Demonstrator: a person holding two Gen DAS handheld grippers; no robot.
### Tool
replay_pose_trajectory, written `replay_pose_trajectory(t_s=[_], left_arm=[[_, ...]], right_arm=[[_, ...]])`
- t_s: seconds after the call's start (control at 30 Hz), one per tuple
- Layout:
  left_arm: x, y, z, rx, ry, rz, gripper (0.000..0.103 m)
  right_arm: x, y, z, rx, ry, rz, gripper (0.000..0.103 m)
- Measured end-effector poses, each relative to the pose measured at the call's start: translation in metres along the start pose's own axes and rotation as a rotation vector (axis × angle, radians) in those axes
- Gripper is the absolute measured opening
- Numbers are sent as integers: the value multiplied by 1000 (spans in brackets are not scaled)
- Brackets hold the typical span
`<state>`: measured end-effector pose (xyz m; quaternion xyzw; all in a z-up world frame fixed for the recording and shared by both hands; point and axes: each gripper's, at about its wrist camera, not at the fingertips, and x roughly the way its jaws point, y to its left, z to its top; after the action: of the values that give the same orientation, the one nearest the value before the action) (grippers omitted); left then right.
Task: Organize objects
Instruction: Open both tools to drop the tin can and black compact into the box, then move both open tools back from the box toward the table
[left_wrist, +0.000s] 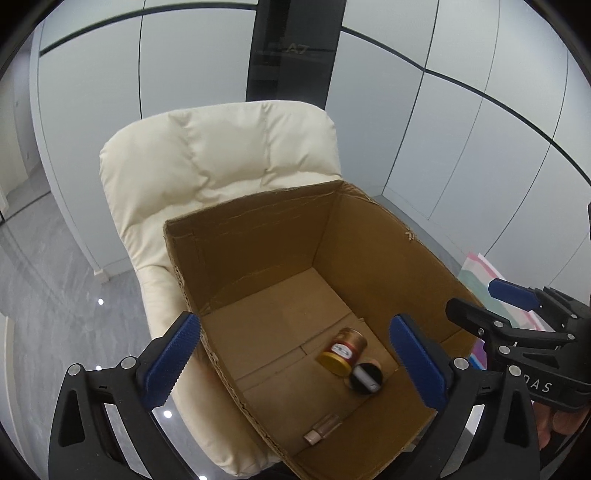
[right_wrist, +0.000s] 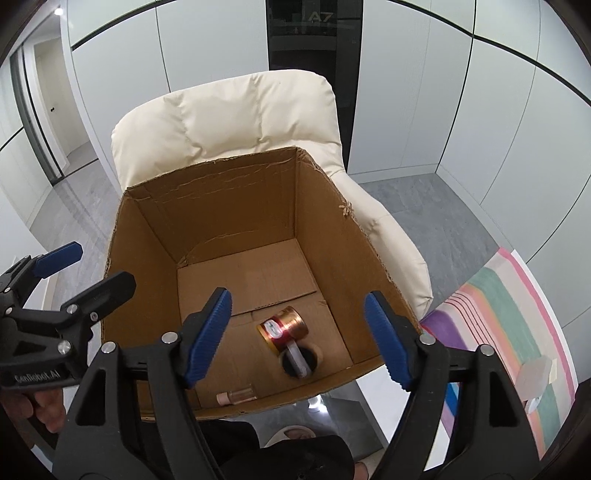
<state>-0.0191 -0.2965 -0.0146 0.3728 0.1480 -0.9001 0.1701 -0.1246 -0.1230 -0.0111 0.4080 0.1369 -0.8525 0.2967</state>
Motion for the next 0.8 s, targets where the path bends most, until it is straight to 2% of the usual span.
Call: replay_pose_trajectory(t_s=[0.2, 0.5, 0.6, 0.8], left_arm=[[7, -7, 0, 12, 22, -10, 103], [15, -25, 0, 22, 43, -13, 103], [13, -34, 0, 44, 25, -16, 103], [16, -50, -1, 55, 22, -14, 103]], right_arm=[[-3, -7, -2, 7, -10, -23, 89], [-12, -29, -9, 37, -28, -57, 94], [-15, -38, -12, 49, -29, -76, 98], [-21, -57, -19, 78, -35, -102, 98]])
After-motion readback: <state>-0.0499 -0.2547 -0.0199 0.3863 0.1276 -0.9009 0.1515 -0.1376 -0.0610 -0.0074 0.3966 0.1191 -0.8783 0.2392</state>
